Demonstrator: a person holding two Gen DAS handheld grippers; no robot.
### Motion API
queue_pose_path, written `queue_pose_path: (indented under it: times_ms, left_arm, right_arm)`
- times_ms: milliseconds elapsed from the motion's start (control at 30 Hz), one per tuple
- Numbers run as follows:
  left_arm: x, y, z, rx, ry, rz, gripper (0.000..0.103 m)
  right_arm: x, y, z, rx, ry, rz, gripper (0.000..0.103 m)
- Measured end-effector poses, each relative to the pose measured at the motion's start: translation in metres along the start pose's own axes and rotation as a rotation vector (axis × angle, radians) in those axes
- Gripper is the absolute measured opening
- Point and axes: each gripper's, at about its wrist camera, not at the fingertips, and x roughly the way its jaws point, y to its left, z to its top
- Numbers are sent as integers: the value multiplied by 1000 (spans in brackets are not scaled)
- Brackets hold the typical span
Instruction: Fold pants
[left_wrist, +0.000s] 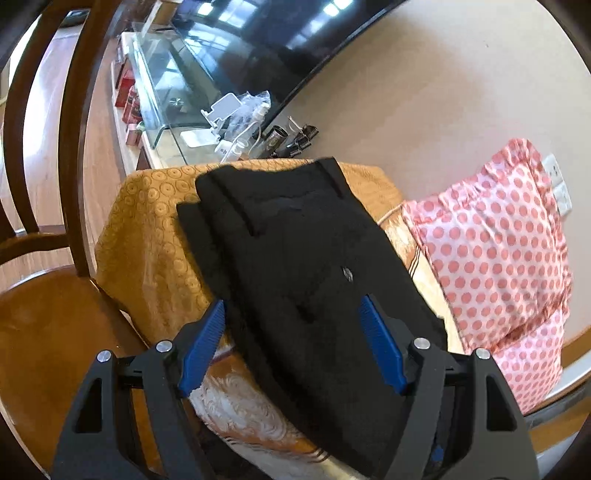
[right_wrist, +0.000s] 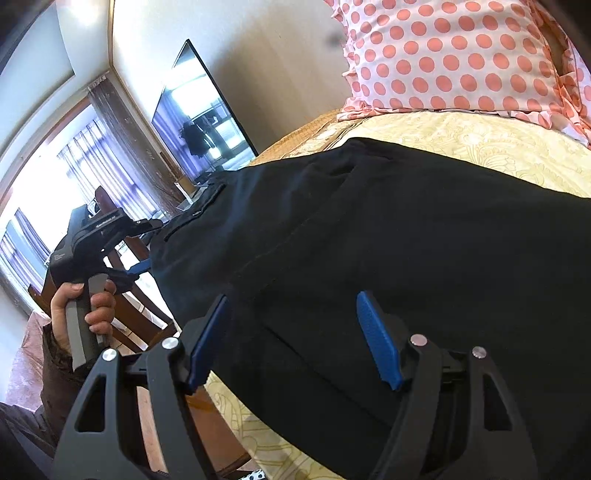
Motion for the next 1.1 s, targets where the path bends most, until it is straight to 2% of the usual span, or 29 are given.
queue_pose_path:
  times_ms: [67, 133, 167, 200, 267, 367, 433, 500, 533, 667, 767, 800, 867, 933, 967, 1000, 1067, 1100]
  left_arm:
    - [4, 4, 7, -31, -13, 5, 70]
    - [11, 7, 11, -60, -17, -8, 53]
    - [14, 6, 11, -60, -20, 8, 36]
    - [18, 5, 9, -47, -28, 27, 26]
    - [15, -3, 5, 1, -63, 47, 18]
    - [0, -24, 5, 99, -117, 35, 15]
    - [-16, -55, 1, 220, -169, 19, 14]
    - [-31, -99, -11, 363, -210, -24, 13]
    - [-36, -119, -17, 417, -212, -54, 13]
    - [-54, -214, -68, 664, -176, -253, 13]
    - [-67, -273, -128, 838, -102, -455, 13]
    - [-70, -289, -157, 897, -44, -536, 13]
    - [-66, -305, -203, 984, 71, -628, 13]
    - [-50, -310, -260, 1104, 201, -648, 13]
    - [-39, -309, -282, 1153, 259, -632, 13]
    - [-21, -303, -310, 1200, 356, -592, 12]
    - [5, -290, -334, 1215, 481, -550, 12]
    - [6, -286, -335, 1209, 487, -558, 12]
  right_arm:
    - [0, 0, -1, -3, -5, 3, 71]
    - [-1, 0, -2, -4, -11, 10, 71]
    - [-3, -1, -3, 3, -13, 16, 71]
    - [-8, -3, -4, 19, -17, 32, 71]
    - [-22, -7, -8, 43, -22, 82, 77]
    - [-55, -16, -18, 57, -71, 85, 82]
    - [-78, -25, -25, 72, -110, 70, 84]
    - [-111, -39, -33, 104, -169, 17, 85]
    - [-121, -44, -36, 116, -188, -2, 85]
    - [-175, -71, -55, 204, -295, -111, 85]
    - [-207, -87, -70, 260, -356, -195, 86]
    - [-215, -92, -76, 280, -371, -219, 86]
    - [-230, -103, -89, 325, -399, -264, 86]
    - [-239, -117, -100, 373, -415, -295, 86]
    - [-243, -124, -106, 404, -421, -308, 86]
    - [-247, -131, -111, 432, -423, -317, 86]
    - [-252, -139, -119, 468, -423, -335, 86]
    - [-254, -142, -121, 476, -425, -342, 86]
